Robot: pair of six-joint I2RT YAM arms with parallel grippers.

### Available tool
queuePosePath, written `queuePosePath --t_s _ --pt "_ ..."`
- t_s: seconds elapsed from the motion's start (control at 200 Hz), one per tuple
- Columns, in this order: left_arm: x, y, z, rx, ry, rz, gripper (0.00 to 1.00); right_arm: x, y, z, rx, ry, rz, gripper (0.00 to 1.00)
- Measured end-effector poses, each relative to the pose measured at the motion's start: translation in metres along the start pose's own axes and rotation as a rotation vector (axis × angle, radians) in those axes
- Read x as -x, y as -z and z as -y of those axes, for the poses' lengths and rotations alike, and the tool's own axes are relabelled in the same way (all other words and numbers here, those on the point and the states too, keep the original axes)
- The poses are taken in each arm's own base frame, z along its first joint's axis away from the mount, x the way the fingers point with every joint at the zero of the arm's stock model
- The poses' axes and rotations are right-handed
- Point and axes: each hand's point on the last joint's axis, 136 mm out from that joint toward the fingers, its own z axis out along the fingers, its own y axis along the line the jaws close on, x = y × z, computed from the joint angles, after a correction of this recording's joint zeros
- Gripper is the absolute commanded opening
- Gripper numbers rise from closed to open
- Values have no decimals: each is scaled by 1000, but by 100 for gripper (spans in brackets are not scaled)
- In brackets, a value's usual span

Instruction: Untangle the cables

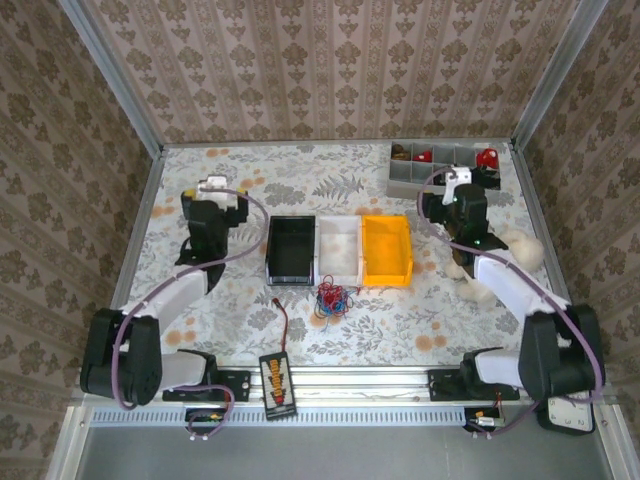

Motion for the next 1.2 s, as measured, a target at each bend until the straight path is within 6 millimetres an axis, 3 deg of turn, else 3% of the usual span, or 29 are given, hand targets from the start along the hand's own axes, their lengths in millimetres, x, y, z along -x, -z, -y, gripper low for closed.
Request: queuePosePath --t_s 0.09,0.235,0.35,0.705,0.92,1.06,1.2 --pt "10 6 31 -35 11 -8 100 5 23 -34 48 28 5 77" --pt "6 5 89 -96 37 -96 100 -18 44 -85 133 96 -61 78" --pt "-6 3 114 -119 49 -174 100 -35 46 -96 140 99 -130 78" --pt "-16 -14 105 -162 154 -367 100 -57 37 -101 116 -42 -208 78" --pt "-54 -12 88 -194 191 -554 99 -66 35 -105 115 -51 -237 78" --pt "-76 -1 103 -284 179 -674 98 -64 37 -114 135 -26 -234 77" --pt "-88 12 118 -343 157 -738 96 -70 45 -143 206 84 -239 77"
